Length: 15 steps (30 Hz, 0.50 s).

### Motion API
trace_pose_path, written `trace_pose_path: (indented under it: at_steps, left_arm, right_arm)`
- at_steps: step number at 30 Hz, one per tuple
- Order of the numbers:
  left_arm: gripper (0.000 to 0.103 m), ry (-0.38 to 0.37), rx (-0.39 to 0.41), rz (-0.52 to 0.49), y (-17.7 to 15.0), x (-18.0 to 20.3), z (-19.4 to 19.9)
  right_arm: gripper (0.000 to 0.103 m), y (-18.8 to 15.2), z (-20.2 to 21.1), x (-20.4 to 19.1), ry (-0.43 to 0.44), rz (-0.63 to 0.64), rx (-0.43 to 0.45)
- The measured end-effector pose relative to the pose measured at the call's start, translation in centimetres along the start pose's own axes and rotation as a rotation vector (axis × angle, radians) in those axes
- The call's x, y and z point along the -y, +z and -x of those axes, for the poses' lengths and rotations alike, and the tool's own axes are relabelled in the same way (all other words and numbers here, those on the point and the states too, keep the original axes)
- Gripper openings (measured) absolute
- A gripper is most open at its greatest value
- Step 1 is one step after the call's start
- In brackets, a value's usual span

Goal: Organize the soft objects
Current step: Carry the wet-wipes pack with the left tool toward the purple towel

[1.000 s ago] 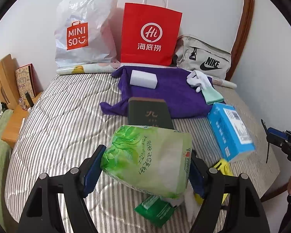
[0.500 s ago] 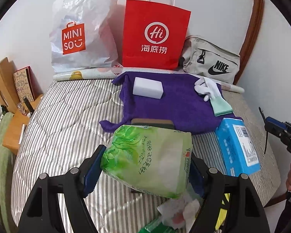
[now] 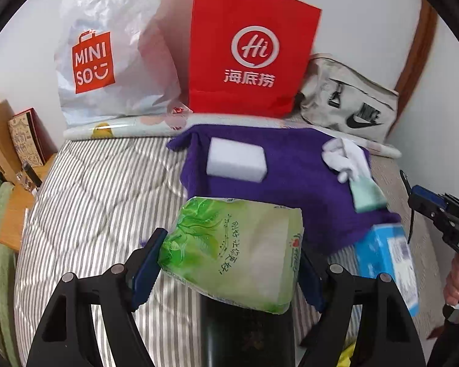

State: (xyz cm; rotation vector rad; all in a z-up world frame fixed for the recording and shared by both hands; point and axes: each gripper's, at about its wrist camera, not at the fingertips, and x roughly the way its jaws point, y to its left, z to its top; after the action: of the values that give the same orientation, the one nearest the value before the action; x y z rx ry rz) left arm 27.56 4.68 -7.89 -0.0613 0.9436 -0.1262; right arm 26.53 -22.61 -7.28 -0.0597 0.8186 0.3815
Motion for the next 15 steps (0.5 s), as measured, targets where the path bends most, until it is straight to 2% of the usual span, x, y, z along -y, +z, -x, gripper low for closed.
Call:
trace_pose_path:
  at_steps: [5, 10, 15]
  left_arm:
    - [0.076, -0.035, -0.046, 0.019, 2.1, -0.1, -2.7]
    - [0.076, 0.009, -0.093, 0.010, 3.4, 0.0, -5.5]
    - [0.077, 0.020, -0.137, 0.002, 4.4, 0.1, -7.8]
  right_arm:
    - [0.027, 1.4, -3.2, 0.8, -0.009, 0.012, -0.052]
    - [0.027, 2.2, -5.7, 1.3, -0.018, 0.029, -0.088]
    - [0.027, 2.5, -7.8, 1.8, -0.016, 0.029, -0.128]
